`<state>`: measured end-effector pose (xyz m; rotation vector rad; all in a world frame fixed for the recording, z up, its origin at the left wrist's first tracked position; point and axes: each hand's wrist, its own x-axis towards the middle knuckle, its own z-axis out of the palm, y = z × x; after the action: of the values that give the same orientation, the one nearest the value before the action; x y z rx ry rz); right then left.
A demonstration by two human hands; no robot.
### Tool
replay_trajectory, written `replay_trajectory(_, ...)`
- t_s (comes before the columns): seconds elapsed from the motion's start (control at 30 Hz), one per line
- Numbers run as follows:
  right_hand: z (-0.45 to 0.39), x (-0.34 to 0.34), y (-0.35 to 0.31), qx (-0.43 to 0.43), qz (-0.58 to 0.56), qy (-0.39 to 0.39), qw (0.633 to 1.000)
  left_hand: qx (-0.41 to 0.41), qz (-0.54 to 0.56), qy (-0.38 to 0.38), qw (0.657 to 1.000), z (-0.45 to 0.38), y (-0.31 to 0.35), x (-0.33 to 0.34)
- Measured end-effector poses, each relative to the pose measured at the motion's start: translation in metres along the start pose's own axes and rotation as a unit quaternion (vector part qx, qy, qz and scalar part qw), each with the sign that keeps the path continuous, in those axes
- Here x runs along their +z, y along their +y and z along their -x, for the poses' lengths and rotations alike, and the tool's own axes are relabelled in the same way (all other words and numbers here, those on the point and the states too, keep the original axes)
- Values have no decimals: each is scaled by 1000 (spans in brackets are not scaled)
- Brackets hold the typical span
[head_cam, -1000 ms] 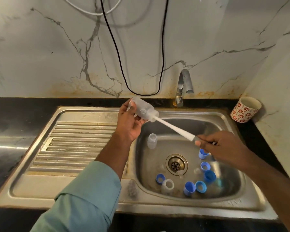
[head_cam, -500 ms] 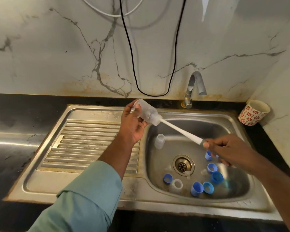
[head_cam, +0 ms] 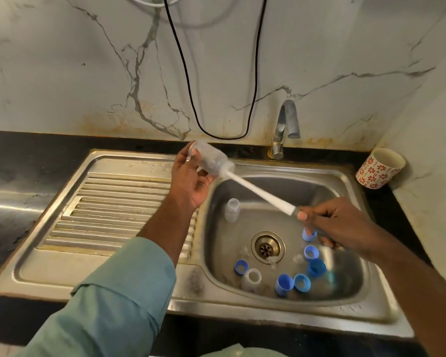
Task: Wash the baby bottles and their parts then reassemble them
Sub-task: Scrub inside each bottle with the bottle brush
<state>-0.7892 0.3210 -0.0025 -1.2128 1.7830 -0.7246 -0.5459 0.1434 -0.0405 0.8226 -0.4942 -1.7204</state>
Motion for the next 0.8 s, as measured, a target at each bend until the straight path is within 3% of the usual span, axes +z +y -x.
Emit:
replay_trajectory(0.13, -7, -3, 2, -19, -4, 37, 999, 3, -9, 13, 1000, -2, -4, 0)
replay_trajectory(0.23, -13, -6, 0, -17, 1, -17, 1000, 0, -28, 20, 999, -6, -1, 2)
replay_trajectory(0.37, -27, -19, -5, -63, 76, 54, 994, -2, -41, 19, 999, -11, -9, 3)
replay_trajectory(0.47, -30, -22, -3, -58, 74, 12, 995, -8, -34, 22, 999, -17, -17, 6)
replay_trajectory(0.57, -30, -32, 4, -87, 135, 85, 983, -25, -20, 38, 999, -20, -20, 9)
replay_trajectory(0.7, -28, -23, 12, -77, 141, 38, 986, -34, -24, 18, 999, -16, -31, 15)
replay_trajectory(0.8, -32, -30, 16, -93, 215, 85, 968, -34, -31, 42, 998, -11, -31, 11)
